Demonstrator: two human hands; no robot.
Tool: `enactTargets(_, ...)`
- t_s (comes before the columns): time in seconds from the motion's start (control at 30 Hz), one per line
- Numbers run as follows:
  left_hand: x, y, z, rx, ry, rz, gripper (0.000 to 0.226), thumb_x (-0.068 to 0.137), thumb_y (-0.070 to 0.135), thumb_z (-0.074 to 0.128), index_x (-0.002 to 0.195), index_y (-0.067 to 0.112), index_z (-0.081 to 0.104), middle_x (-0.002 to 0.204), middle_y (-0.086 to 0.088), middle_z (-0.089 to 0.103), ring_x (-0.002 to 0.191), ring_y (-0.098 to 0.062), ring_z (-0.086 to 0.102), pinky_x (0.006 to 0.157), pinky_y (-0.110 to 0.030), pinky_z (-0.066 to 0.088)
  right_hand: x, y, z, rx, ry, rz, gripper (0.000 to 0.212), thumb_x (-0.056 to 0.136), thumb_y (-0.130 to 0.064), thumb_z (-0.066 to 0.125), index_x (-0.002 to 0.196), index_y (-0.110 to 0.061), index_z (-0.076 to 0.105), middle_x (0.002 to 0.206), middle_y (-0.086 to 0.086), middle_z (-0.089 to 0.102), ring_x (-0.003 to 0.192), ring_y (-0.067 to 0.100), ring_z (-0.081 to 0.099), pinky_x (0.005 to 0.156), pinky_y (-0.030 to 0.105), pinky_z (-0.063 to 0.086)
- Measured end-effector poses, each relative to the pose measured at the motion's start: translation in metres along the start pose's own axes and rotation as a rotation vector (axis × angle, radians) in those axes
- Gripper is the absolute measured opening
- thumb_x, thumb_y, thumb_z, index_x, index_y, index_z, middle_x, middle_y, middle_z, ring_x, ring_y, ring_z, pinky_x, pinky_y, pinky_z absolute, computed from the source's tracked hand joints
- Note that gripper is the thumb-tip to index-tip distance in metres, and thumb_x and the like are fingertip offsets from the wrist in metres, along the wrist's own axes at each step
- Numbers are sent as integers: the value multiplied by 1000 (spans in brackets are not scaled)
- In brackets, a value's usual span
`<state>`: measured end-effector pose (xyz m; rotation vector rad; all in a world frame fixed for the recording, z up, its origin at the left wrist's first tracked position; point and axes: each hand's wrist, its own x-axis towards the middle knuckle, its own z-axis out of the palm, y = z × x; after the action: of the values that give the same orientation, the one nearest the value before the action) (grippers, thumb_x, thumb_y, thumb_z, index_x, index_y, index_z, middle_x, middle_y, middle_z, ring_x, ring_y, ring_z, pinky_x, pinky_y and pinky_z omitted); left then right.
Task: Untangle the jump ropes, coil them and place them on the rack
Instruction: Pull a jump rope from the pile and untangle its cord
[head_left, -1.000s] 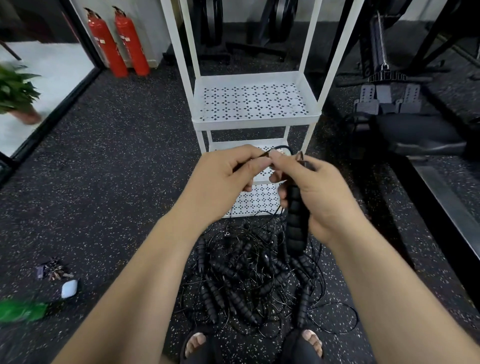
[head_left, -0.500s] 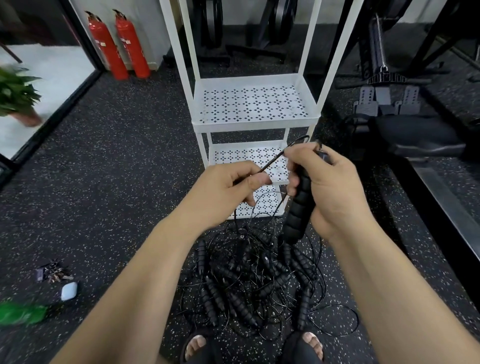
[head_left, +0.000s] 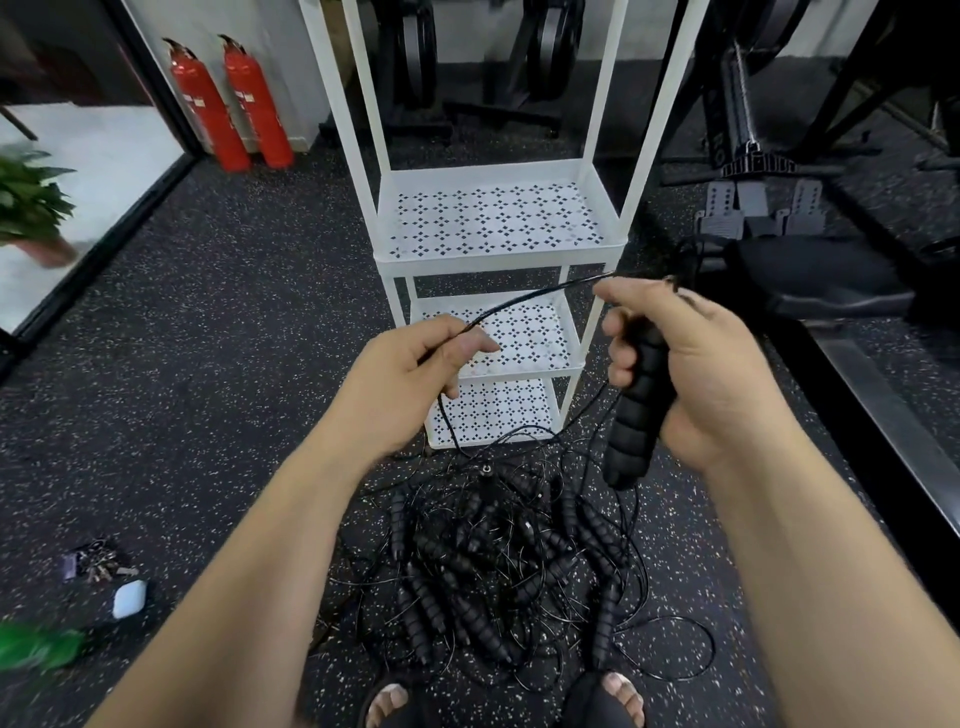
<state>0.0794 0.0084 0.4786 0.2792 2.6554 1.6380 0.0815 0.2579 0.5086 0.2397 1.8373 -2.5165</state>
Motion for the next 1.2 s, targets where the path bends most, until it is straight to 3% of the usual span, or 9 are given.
enactTargets(0.1,1,1,1,-35,41,27,20,111,35,57,119,38,75,77,-3,71,74,-3,62,72,-16,43,-3,4,3,-62,-51,34,32,97,-21,77,121,1,74,79,5,63,59,17,48,52,27,42)
enactTargets(0.27,2,-3,-1,-59,72,3,20,107,23,65,118,38,72,85,-14,69,79,-12,70,81,-30,49,-6,-7,4,-55,-56,64,51,105,-56,59,116,-9,78,70,4,55,54,17,46,50,30,41)
enactTargets(0.5,3,-8,2,126,81,-107,24,105,25,66,120,43,63,72,-9,63,72,-7,76,69,-35,55,-16,-8,15,-135,-232,62,46,110,-36,46,104,-8,81,64,9,50,50,23,40,50,32,36)
enactTargets(0.67,7,-23,3,484,31,-131,35,100,35,71,133,41,62,129,15,59,108,-7,65,89,-27,49,-21,-10,21,-189,-303,74,45,110,-35,47,104,-7,82,63,11,48,49,23,40,50,33,36)
enactTargets(0.8,7,-16,30,172,-187,-55,53,95,41,78,140,55,53,149,26,52,138,0,51,119,-38,41,-25,-9,28,-228,-379,76,45,110,-33,45,105,-7,81,62,12,48,49,25,40,50,34,37)
enactTargets(0.9,10,-16,50,10,-238,-101,9,104,40,67,112,46,66,120,17,75,119,-13,68,109,-52,51,-25,-10,29,-180,-363,20,46,111,-34,44,104,-8,81,62,13,46,48,25,39,50,34,36)
enactTargets(0.97,11,-17,49,71,-273,-116,9,107,41,62,102,38,68,106,18,78,94,-27,71,91,-52,58,-23,-14,24,-104,-303,-39,47,111,-34,43,102,-9,82,62,10,47,48,24,38,50,33,35)
enactTargets(1.07,9,-21,39,165,-297,-156,12,109,38,58,102,34,68,105,24,78,52,-11,48,56,-30,45,-18,-20,12,26,-210,-100,46,111,-36,44,104,-9,81,63,6,45,50,21,37,50,32,34)
enactTargets(1.2,6,-11,26,138,-153,-143,13,109,37,58,107,37,72,97,19,78,45,-2,46,51,-29,43,-11,-14,4,-52,-112,-106,38,104,-44,64,111,-9,79,67,6,51,53,20,42,50,31,38)
